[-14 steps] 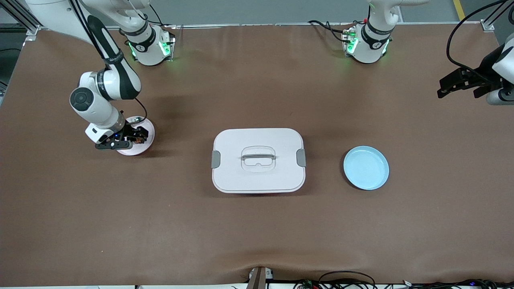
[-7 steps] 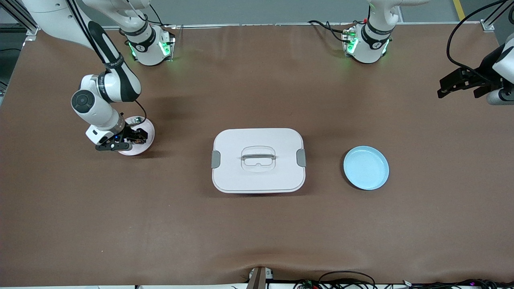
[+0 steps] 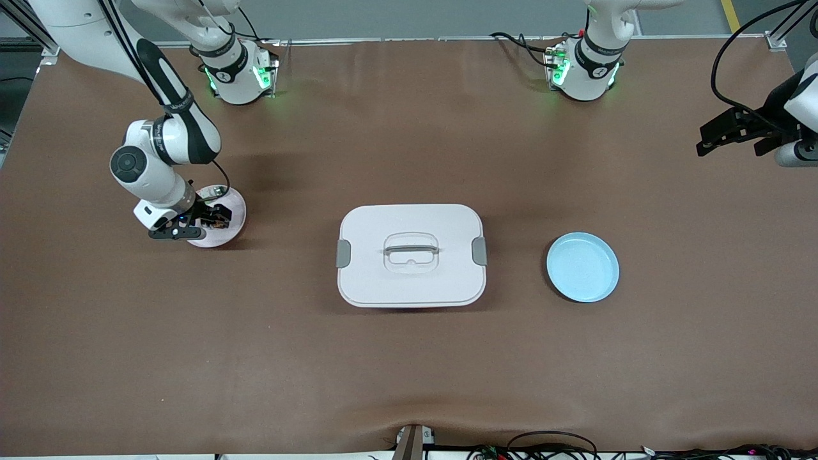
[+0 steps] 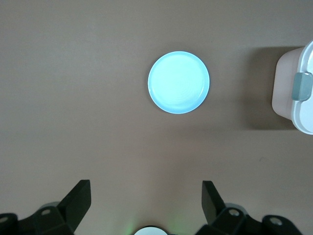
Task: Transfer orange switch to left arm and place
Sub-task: 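Close the right gripper on the orange switch and lift it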
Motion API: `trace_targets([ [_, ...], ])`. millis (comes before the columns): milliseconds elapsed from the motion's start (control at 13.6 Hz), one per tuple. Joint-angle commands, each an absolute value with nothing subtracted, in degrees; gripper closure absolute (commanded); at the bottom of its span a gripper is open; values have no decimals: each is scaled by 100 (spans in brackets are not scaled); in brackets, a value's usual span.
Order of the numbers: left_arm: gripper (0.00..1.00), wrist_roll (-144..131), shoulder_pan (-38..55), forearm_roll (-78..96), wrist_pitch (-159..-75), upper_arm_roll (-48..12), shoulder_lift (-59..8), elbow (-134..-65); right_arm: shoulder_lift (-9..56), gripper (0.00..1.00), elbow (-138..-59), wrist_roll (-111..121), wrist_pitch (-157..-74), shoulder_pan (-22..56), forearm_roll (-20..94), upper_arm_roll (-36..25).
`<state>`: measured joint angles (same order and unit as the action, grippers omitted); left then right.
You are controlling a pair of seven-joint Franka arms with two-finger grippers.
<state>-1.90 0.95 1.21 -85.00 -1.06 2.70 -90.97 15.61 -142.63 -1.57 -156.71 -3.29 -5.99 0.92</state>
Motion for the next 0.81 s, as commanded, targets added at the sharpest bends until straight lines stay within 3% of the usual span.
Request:
trace_targets([
  [0, 0, -141, 88, -9, -8411, -114, 202, -8938, 1582, 0, -14317, -264, -15750, -404, -773, 141],
  [294, 0, -132, 88, -9, -8411, -114, 202, -8938, 1582, 0, -14309, -264, -15741, -413, -773, 141],
  [368, 0, -132, 88, -9, -8420, -114, 202, -8938, 1582, 27, -14309, -264, -15724, -404, -773, 141],
  [515, 0, -132, 88, -9, -8420, -114, 202, -8938, 1573, 99, -14309, -290, -15706, -430, -765, 141],
  [735, 0, -132, 88, -9, -8420, -114, 202, -8938, 1565, 100, -14282, -387, -15662, -510, -756, 149],
])
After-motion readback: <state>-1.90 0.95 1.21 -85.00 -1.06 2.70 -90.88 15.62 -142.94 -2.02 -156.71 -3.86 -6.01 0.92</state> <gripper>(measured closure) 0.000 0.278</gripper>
